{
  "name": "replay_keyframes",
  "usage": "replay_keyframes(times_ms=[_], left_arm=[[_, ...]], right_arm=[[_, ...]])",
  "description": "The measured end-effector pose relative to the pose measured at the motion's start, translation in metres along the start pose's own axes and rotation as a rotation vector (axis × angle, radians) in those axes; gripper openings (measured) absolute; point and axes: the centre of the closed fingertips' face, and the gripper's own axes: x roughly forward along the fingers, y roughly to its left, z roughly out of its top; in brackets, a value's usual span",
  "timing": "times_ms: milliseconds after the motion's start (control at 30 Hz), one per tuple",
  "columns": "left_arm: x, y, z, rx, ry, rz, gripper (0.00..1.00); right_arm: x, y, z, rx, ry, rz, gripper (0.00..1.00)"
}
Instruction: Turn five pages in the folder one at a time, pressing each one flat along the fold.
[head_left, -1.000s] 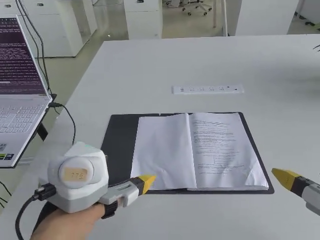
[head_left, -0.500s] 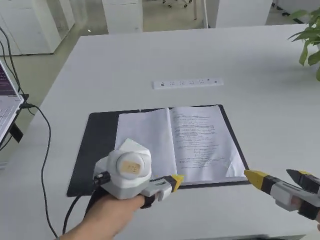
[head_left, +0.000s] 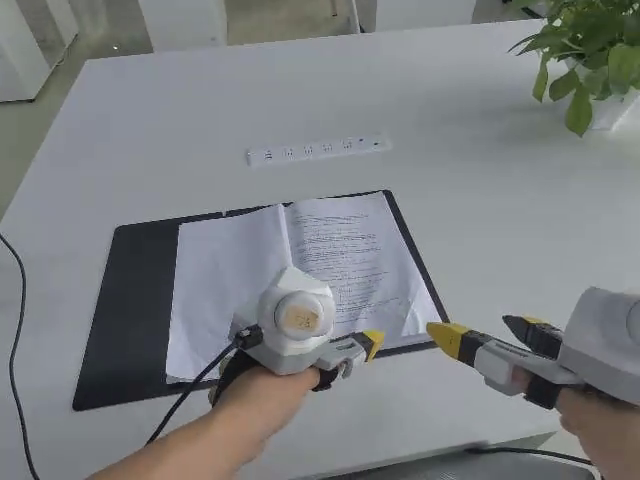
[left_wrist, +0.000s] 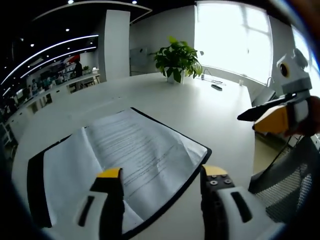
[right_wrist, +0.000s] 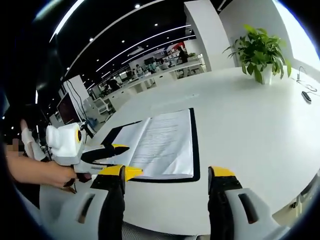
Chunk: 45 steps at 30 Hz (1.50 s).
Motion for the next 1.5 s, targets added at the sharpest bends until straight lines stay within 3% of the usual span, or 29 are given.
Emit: replay_keyframes(times_ms=[233, 367, 533, 900, 1100, 1500], left_arm=[[0.031, -0.004, -0.002, -0.028, -0.007, 0.004, 0.61], [0.042, -0.003, -0.005, -0.056, -0.004, 0.016, 0.6], [0.052, -0.001, -0.014, -0.048, 0.019, 0.045, 0.58], [0.055, 0.0, -0.019, 0.021, 0.001, 0.092, 0.54], [0.056, -0.008, -0.02, 0.053, -0.027, 0.063, 0.44], [0.055, -0.004, -0.021, 0.028, -0.045, 0.064, 0.39]], right_arm=[[0.006, -0.003, -0.002, 0.012, 0.008, 0.012, 0.64], [0.009, -0.004, -0.004, 0.018, 0.016, 0.019, 0.63], [0.013, -0.007, -0.005, 0.032, 0.022, 0.019, 0.63], [0.02, -0.011, -0.007, 0.038, 0.03, 0.023, 0.62], [0.024, -0.013, -0.007, 0.038, 0.031, 0.033, 0.62], [0.031, -0.013, -0.011, 0.041, 0.047, 0.047, 0.62]])
